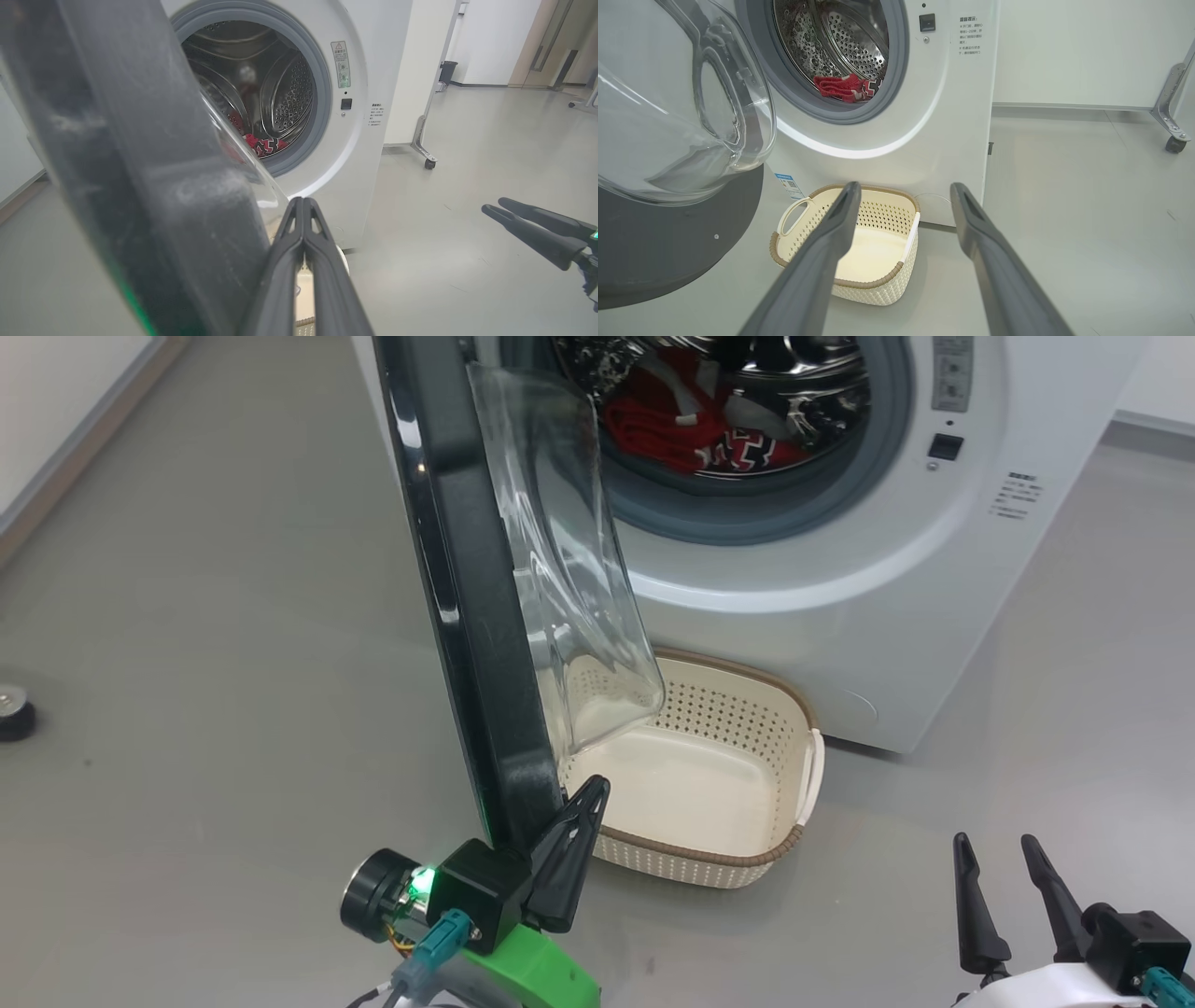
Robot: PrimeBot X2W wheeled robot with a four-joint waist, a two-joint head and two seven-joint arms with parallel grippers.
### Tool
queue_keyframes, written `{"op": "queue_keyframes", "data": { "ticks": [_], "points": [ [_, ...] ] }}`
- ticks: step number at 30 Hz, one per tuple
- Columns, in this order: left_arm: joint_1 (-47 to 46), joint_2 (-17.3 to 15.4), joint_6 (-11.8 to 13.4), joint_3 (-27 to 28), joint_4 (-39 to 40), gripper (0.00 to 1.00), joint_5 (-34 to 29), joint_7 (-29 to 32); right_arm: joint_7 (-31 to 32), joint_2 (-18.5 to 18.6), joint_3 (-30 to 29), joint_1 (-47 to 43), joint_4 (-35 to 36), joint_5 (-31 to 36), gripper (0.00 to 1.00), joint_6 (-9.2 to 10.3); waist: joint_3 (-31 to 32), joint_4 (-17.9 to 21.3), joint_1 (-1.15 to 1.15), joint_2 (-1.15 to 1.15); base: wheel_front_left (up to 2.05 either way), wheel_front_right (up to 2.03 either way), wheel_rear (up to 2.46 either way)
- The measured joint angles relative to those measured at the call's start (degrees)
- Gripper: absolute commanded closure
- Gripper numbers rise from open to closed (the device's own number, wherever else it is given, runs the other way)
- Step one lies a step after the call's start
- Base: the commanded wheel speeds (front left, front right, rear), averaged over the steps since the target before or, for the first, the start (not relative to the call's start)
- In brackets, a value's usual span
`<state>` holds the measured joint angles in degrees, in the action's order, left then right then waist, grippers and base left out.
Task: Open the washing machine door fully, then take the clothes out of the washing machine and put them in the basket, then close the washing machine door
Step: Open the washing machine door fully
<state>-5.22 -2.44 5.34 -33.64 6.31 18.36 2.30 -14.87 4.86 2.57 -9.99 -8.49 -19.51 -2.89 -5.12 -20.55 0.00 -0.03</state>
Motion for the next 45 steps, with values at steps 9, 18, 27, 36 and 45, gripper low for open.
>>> {"op": "queue_keyframes", "data": {
  "ticks": [9,18,27,36,45],
  "points": [
    [2.3,-0.6,0.4,2.2,0.4,1.00,-1.4,-1.1,0.0,-0.2,-0.3,-0.1,0.2,0.4,0.00,-0.07,0.2,-4.3,0.00,0.00,0.00,0.00,0.00],
    [3.5,-2.0,0.9,9.4,0.3,1.00,-2.2,-2.4,0.0,-0.3,0.5,0.1,0.0,1.3,0.00,-0.57,-0.1,-6.3,0.00,0.00,0.00,0.00,0.00],
    [4.4,-2.4,1.0,17.1,-0.1,1.00,-2.2,-3.8,0.0,-0.2,0.7,0.8,0.0,2.0,0.00,-1.08,-1.1,-5.3,0.00,0.00,0.00,0.00,0.00],
    [4.4,-2.9,1.0,27.0,-2.9,1.00,-2.1,-4.9,0.0,0.5,0.6,2.2,0.1,2.4,0.00,-1.18,-2.3,-3.6,0.00,0.00,0.00,0.00,0.00],
    [4.0,-2.9,1.0,33.0,-7.7,1.00,-1.2,-5.5,0.0,1.3,0.0,3.1,0.3,2.5,0.00,-1.36,-4.0,-2.2,0.00,0.00,0.00,0.00,0.00]
  ]
}}
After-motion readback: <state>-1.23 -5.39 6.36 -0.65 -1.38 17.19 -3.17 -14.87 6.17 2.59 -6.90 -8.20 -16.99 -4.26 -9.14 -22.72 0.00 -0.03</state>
